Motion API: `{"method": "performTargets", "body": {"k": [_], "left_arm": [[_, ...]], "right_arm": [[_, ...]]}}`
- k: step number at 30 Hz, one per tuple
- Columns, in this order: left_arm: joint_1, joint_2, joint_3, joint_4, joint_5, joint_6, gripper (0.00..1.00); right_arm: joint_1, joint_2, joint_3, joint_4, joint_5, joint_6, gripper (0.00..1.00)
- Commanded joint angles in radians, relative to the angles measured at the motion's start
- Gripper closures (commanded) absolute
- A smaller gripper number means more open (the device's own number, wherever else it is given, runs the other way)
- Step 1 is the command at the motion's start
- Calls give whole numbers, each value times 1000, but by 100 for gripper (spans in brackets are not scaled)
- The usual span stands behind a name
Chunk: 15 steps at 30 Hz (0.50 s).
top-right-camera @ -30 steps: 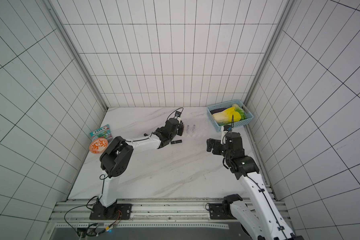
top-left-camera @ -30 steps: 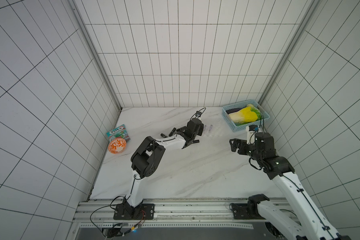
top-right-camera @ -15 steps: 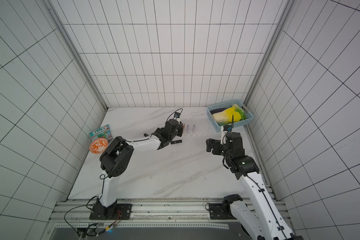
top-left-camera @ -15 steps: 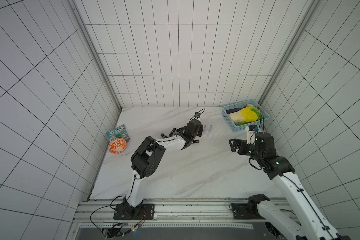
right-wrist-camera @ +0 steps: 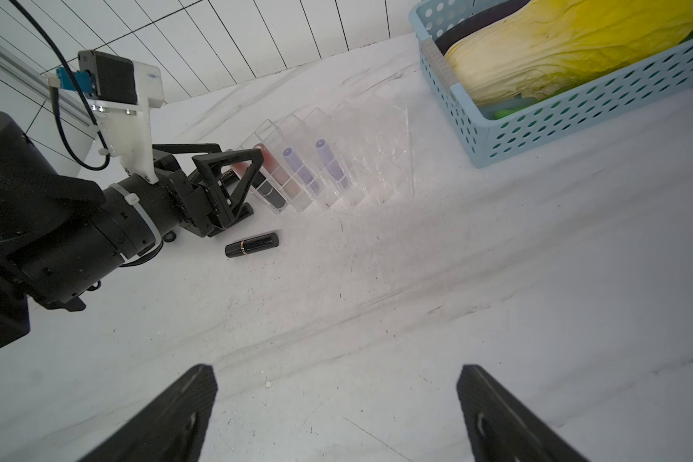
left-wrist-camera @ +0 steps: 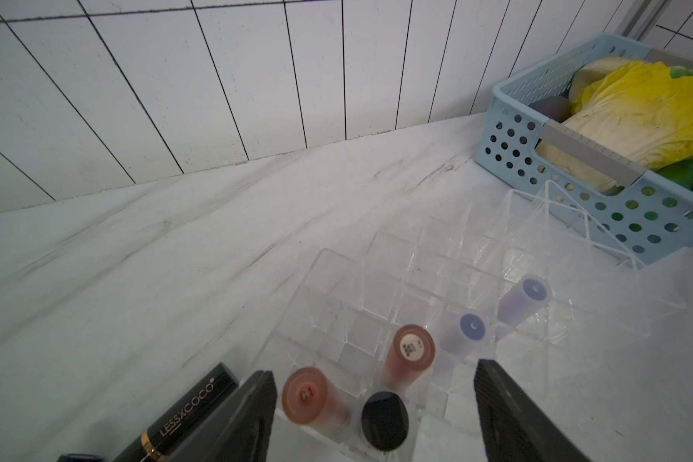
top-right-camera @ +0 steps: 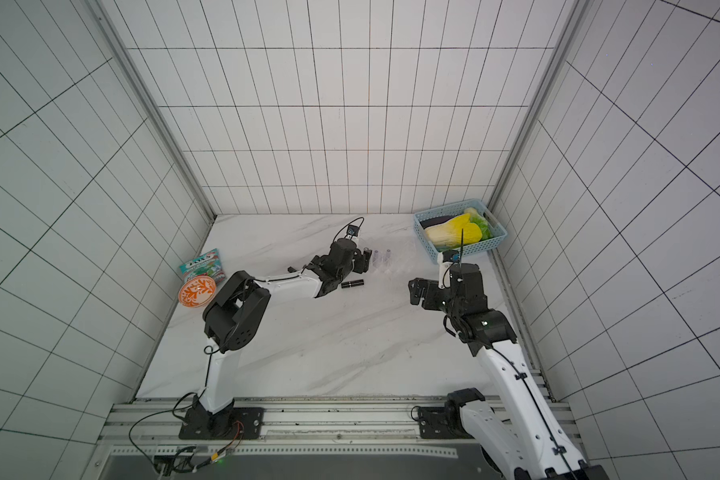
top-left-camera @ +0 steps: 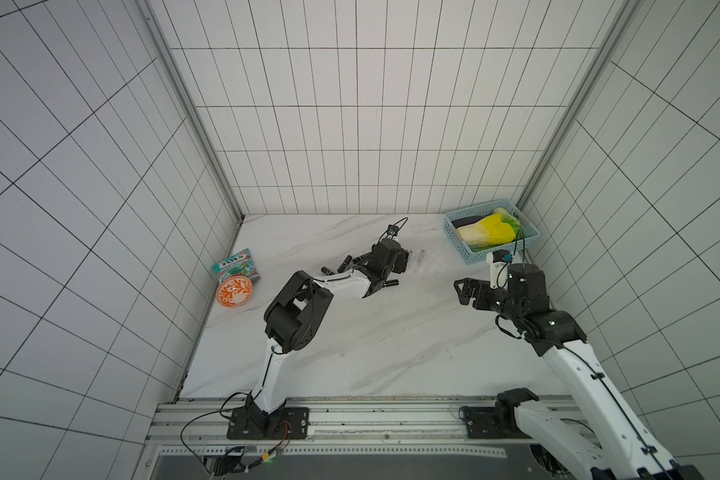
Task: Arrange the lipsticks in the organizer
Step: Place the lipstick in the storage box, then adjust the lipstick at the center of the board.
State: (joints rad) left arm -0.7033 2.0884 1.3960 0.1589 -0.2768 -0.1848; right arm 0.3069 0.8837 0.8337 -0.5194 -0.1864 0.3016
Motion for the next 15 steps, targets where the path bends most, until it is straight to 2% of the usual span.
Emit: {"method": "performTargets", "body": {"k": [1, 3, 6, 10, 13, 15], "left_arm": [[32, -137, -62, -35, -28, -66, 22], [75, -217, -100, -112, -21, -136, 22], [192, -345, -189, -242, 73, -257, 24], [386, -517, -405, -218, 190, -358, 25], [495, -545, -491, -162, 273, -351, 24], [531, -506, -472, -175, 305, -345, 24]], "right_arm": [[-9, 66, 43, -4, -101, -18, 6], [-4, 110, 57, 9, -155, -25, 7], [52, 210, 109, 22, -233, -62, 9], [231, 375, 252, -29, -132, -135, 12], [330, 503, 364, -26, -112, -169, 13], [371, 589, 436, -13, -119, -184, 13]]}}
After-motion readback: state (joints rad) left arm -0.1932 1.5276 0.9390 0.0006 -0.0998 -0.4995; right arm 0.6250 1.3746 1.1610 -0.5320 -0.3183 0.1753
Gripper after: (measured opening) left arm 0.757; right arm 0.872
